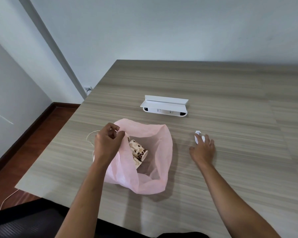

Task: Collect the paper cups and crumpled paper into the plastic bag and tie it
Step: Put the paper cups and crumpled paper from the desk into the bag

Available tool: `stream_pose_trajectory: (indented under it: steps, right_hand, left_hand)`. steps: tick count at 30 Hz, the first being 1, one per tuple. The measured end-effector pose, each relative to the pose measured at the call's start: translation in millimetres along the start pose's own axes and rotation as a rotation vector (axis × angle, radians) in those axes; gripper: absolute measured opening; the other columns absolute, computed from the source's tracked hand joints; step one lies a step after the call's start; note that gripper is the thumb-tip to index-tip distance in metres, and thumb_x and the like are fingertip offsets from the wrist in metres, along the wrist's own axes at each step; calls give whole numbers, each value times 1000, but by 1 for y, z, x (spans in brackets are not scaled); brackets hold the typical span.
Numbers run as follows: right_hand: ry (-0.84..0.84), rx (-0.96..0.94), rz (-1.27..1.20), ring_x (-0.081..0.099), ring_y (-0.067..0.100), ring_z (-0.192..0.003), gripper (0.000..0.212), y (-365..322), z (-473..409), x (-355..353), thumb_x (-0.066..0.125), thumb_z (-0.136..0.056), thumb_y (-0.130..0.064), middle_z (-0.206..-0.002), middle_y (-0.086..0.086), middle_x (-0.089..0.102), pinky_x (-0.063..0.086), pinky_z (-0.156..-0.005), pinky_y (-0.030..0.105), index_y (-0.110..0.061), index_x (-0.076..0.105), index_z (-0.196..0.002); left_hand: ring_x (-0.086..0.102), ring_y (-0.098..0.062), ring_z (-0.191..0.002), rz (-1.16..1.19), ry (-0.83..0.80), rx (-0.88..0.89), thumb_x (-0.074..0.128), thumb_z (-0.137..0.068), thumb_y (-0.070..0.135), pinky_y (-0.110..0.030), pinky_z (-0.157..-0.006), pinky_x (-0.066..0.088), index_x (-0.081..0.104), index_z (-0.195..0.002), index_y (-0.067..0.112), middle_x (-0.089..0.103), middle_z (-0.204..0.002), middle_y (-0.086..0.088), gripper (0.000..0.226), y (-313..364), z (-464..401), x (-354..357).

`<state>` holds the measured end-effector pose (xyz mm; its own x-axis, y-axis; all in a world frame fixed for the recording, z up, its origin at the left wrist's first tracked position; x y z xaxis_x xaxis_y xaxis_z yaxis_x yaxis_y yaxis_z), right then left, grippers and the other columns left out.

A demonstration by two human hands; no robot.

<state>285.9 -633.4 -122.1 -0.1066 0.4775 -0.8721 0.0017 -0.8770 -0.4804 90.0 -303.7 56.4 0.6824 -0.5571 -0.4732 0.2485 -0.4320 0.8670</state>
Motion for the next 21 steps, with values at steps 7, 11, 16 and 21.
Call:
stream_pose_trajectory:
  steps: [7, 11, 16, 21]
  right_hand:
    - [-39, -17, -10, 47, 40, -114, 43, 22, -8, 17, 64, -77, -6, -134, 16, 49, 37, -99, 37, -5, 63, -120]
    - [64, -10, -133, 56, 40, -93, 13, 22, 5, 5, 71, -75, -2, -109, 16, 55, 46, -82, 40, -6, 68, -86]
    - [133, -25, -276, 57, 37, -76, 28, 18, 29, 7, 73, -73, -1, -86, 11, 53, 36, -62, 32, -13, 49, -72]
    - [225, -20, -639, 59, 24, -72, 24, -22, 61, -28, 75, -77, -9, -79, 3, 61, 35, -61, 25, -12, 52, -84]
  left_hand:
    - [43, -16, -50, 15, -21, -2, 68, -81, 8, -34, -55, 43, 61, -76, 19, 52, -55, 2, 14, 9, 1, 5]
    - [43, -17, -50, 0, -12, -8, 68, -81, 8, -35, -54, 43, 61, -76, 17, 51, -54, 1, 13, 7, 1, 0]
    - [43, -15, -49, -2, 5, -35, 68, -81, 9, -35, -54, 45, 59, -73, 20, 50, -50, 9, 16, -1, 1, -5]
    - [40, -6, -43, -26, 86, -45, 68, -83, 9, -22, -49, 34, 59, -74, 17, 49, -53, 5, 15, -3, 0, -16]
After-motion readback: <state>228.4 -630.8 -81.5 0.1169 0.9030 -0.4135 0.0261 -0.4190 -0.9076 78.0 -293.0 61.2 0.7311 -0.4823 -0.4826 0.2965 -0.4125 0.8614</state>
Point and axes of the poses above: each hand's wrist, its own z-axis away from the middle knuckle, its own x-axis out of the palm, y = z × x, the point moved 9 cm from there along -z, towards the middle knuckle
